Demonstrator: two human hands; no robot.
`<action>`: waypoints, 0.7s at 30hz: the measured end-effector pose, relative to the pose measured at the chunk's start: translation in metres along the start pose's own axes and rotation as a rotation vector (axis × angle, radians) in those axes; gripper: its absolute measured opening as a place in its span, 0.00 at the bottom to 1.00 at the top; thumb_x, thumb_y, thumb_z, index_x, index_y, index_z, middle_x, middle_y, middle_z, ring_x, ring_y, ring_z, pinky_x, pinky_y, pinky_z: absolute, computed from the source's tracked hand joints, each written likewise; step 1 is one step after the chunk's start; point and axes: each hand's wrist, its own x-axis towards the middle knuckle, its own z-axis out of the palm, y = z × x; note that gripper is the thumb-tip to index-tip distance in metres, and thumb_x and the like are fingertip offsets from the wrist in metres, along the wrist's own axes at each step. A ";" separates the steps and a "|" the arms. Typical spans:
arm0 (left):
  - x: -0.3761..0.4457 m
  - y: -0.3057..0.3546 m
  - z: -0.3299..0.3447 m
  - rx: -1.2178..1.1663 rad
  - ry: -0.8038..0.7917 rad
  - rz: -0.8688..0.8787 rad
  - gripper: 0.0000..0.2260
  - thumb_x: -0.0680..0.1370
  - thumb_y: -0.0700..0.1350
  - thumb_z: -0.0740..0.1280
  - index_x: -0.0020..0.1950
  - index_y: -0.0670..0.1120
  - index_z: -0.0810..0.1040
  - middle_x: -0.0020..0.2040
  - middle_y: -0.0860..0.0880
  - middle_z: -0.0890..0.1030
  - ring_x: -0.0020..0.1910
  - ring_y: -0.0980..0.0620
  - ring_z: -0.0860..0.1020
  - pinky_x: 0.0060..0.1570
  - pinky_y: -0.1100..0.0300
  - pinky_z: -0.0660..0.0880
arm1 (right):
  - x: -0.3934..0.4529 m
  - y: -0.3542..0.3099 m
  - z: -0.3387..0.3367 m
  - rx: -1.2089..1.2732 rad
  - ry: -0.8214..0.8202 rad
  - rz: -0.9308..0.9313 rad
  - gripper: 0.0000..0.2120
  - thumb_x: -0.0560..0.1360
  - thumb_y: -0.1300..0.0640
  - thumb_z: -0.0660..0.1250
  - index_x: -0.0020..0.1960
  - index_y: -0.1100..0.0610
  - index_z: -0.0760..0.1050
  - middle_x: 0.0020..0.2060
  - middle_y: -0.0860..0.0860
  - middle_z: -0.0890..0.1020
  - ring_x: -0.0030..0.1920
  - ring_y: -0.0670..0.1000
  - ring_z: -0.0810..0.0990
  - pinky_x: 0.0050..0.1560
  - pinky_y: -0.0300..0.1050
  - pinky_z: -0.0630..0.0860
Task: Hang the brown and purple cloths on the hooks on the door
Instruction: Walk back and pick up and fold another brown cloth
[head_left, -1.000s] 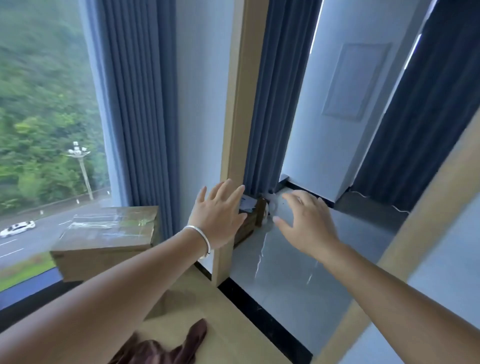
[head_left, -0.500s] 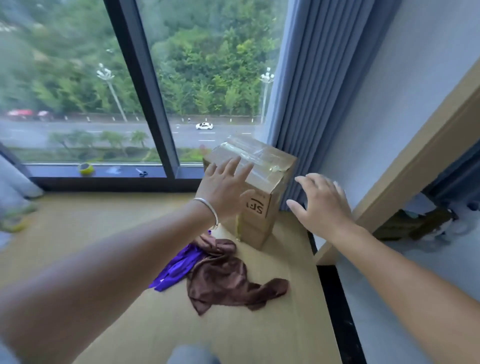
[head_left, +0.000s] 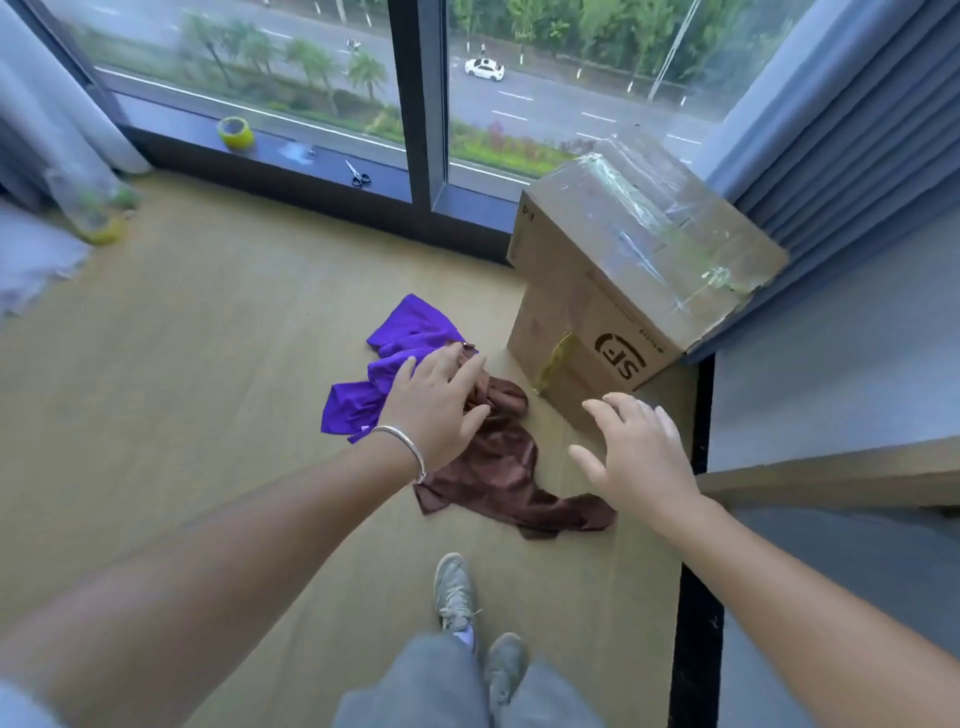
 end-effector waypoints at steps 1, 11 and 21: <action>-0.001 -0.009 0.015 -0.013 -0.025 -0.034 0.28 0.78 0.60 0.57 0.77 0.52 0.57 0.76 0.45 0.60 0.74 0.47 0.58 0.71 0.46 0.56 | 0.007 -0.003 0.009 0.005 -0.019 -0.005 0.28 0.76 0.40 0.60 0.73 0.51 0.64 0.70 0.49 0.67 0.71 0.50 0.62 0.74 0.54 0.52; -0.068 -0.069 0.222 -0.290 -0.387 -0.547 0.27 0.78 0.55 0.62 0.75 0.50 0.62 0.72 0.50 0.68 0.70 0.50 0.66 0.65 0.55 0.63 | 0.076 -0.032 0.169 -0.016 -0.318 -0.208 0.26 0.75 0.42 0.63 0.70 0.50 0.67 0.66 0.48 0.71 0.68 0.50 0.67 0.71 0.54 0.59; -0.067 -0.099 0.423 -0.539 -0.476 -0.840 0.26 0.78 0.52 0.62 0.75 0.48 0.62 0.70 0.45 0.70 0.67 0.42 0.68 0.65 0.50 0.67 | 0.150 -0.020 0.387 -0.054 -0.523 -0.442 0.25 0.75 0.43 0.64 0.68 0.53 0.69 0.62 0.50 0.73 0.64 0.53 0.70 0.67 0.54 0.64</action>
